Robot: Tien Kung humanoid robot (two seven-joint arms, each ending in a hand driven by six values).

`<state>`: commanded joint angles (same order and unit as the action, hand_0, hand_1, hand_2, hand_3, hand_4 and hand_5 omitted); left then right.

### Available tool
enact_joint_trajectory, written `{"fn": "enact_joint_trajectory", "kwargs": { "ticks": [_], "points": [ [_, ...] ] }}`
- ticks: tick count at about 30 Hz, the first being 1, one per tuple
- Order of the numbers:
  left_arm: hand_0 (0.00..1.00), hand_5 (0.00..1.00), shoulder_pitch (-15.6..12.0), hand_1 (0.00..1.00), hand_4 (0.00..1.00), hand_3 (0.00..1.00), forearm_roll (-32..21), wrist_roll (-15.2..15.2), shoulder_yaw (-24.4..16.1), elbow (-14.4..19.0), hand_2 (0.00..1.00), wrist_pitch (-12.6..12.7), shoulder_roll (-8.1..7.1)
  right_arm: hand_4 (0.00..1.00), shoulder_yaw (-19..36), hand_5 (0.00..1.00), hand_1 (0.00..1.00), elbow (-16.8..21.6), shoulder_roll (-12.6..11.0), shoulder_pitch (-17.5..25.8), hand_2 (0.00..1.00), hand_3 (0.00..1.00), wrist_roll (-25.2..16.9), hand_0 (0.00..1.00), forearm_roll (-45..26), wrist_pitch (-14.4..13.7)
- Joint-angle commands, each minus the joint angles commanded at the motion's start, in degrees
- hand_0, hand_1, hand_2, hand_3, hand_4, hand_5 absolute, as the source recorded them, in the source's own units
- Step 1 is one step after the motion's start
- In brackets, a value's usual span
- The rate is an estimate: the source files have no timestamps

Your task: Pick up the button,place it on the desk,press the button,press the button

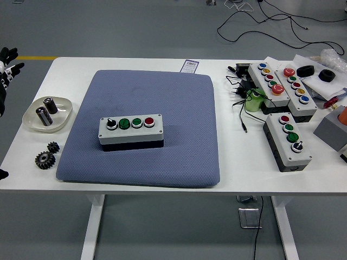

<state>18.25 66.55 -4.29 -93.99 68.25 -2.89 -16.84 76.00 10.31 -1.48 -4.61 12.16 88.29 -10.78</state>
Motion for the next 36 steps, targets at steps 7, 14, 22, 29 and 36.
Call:
{"fn": "enact_joint_trajectory", "kwargs": {
  "ticks": [7, 14, 22, 29, 36],
  "points": [
    [0.802, 0.998, -0.13, 0.866, 0.748, 0.883, -13.67, 3.36, 1.24, -0.04, 0.917, -7.51, 0.09, 0.310, 0.04, 0.173, 0.658, 0.00, 0.04, 0.00, 0.674, 0.624, 0.05, 0.673, -0.06, 0.00],
    [0.812, 0.998, -0.56, 0.881, 0.754, 0.890, -14.94, 4.95, 2.16, 0.81, 0.923, -11.03, 0.19, 0.310, -0.01, 0.173, 0.658, 0.00, 0.02, 0.03, 0.674, 0.624, 0.03, 0.673, -0.01, 0.02],
    [0.882, 0.998, -0.86, 0.921, 0.755, 0.938, -13.51, 4.35, 3.54, 2.75, 0.971, -10.56, 0.72, 0.310, 0.75, 0.173, 0.658, 0.00, 0.02, -0.02, 0.674, 0.624, 0.11, 0.673, 0.79, 0.08],
    [0.886, 0.998, -3.23, 0.925, 0.756, 0.958, -11.40, 2.89, 3.21, 6.01, 0.976, -5.91, 2.83, 0.310, 1.88, 0.173, 0.658, 0.00, 0.02, 0.12, 0.674, 0.624, 0.28, 0.673, 2.94, 0.19],
    [0.888, 0.998, -6.75, 0.919, 0.748, 0.943, -7.41, 2.70, 0.70, 9.30, 0.964, -4.70, 6.14, 0.310, 2.17, 0.173, 0.658, 0.00, 0.08, 0.29, 0.674, 0.624, 0.47, 0.673, 4.27, 0.31]
  ]
}}
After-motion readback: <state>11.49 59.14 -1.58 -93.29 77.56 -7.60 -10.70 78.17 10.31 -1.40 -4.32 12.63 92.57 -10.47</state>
